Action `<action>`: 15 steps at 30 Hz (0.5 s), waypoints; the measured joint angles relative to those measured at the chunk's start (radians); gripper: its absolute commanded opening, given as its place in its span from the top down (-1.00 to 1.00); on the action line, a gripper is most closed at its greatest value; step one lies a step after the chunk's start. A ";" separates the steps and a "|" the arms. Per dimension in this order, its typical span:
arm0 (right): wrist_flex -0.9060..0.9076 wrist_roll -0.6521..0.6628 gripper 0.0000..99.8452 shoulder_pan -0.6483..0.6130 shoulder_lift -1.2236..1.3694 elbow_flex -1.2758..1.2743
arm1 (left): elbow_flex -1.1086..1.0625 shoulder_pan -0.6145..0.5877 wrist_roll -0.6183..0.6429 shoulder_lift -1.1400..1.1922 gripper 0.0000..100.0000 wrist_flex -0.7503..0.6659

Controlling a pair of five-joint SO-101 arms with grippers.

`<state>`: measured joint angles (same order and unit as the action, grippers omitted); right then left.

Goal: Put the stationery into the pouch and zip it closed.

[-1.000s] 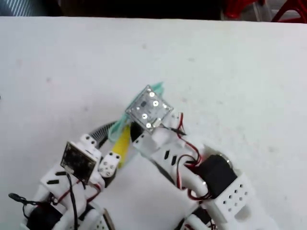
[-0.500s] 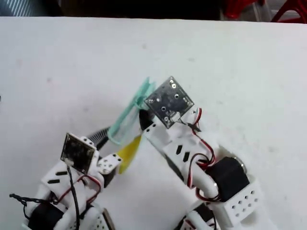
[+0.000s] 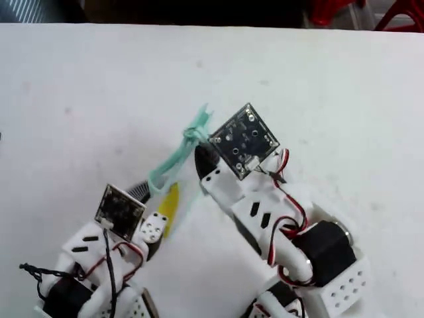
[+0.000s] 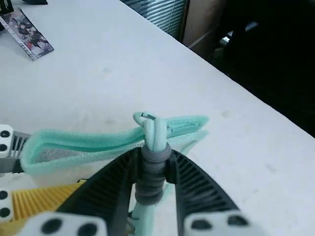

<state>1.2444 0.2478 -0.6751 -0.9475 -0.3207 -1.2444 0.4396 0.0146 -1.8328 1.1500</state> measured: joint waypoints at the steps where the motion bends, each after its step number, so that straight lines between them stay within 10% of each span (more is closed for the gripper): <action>1: 0.017 0.000 0.96 -0.012 0.015 0.026 | 0.000 0.000 0.000 0.000 0.96 0.000; 15: 0.295 0.003 0.96 -0.212 0.230 0.356 | -0.002 -0.003 0.000 0.000 0.96 0.000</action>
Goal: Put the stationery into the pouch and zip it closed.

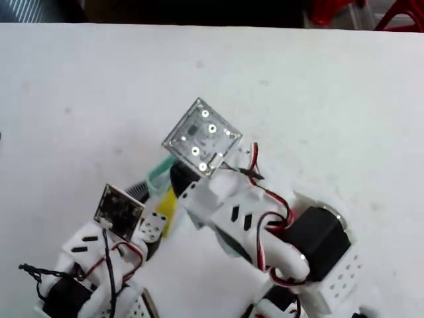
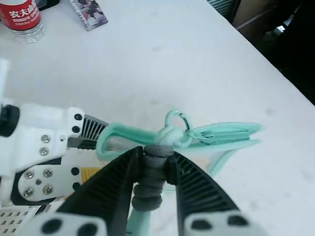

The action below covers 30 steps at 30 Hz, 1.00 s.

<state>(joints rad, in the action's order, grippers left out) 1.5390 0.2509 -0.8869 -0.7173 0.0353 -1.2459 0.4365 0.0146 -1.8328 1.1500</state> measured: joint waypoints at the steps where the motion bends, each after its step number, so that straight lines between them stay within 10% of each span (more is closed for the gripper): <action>1: 0.014 0.000 0.96 -0.012 0.003 0.008 | 0.000 0.002 0.000 0.000 0.96 -0.006; 30: 0.144 0.038 0.96 -0.295 0.164 0.150 | -0.069 -0.101 0.000 0.000 0.96 -0.206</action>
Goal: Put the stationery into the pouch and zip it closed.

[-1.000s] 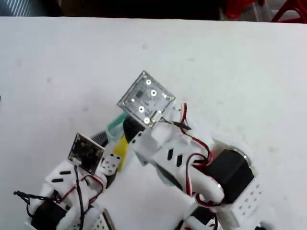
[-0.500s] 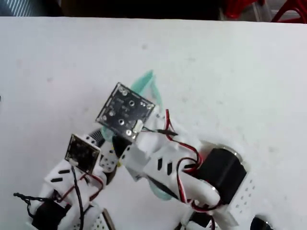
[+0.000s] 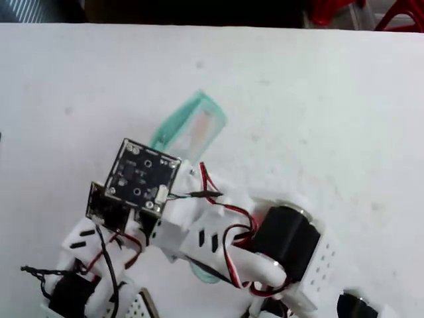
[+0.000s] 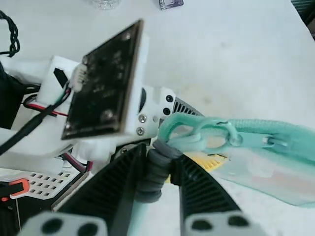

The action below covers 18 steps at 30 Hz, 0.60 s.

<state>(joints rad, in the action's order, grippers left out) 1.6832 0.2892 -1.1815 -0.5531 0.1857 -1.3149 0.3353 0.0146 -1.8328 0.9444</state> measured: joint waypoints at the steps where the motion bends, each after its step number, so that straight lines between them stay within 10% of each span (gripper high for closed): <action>1: 0.000 0.005 0.96 0.000 0.000 -0.006 | 0.000 0.000 0.000 0.000 0.96 0.000; 18: 0.000 0.066 0.96 -0.015 -0.106 -0.141 | -0.002 -0.035 0.000 0.000 0.96 0.002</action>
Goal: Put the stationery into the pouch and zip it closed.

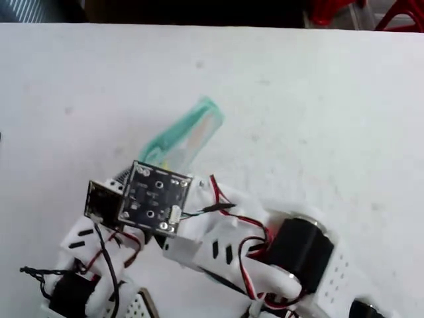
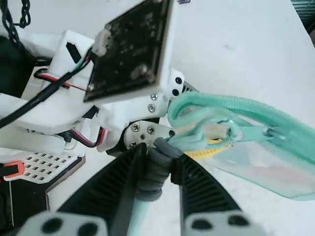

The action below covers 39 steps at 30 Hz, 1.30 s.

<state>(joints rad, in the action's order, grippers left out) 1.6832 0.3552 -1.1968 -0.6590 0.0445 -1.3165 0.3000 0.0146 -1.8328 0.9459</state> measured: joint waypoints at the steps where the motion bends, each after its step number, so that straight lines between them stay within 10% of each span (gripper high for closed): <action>1: 0.000 0.005 0.96 -0.008 0.000 -0.015 | 0.000 0.000 0.000 0.000 0.96 0.000; 6: -0.002 0.083 0.94 -0.017 0.014 -0.083 | -0.006 0.000 0.000 0.000 0.96 0.000; 12: 0.003 0.110 0.32 0.040 -0.055 -0.120 | -0.008 -0.002 0.000 0.002 0.96 0.000; 27: -0.020 0.580 0.43 0.505 -0.190 -0.097 | -0.009 0.069 -0.138 0.021 0.96 0.061; 39: 0.015 0.767 0.31 0.537 0.097 0.087 | 0.014 0.163 -0.318 0.005 0.96 0.172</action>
<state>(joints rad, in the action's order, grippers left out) 1.6985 1.1224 -0.6598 -0.5623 0.1320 -1.3027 0.4626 -0.3030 -1.8282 1.1178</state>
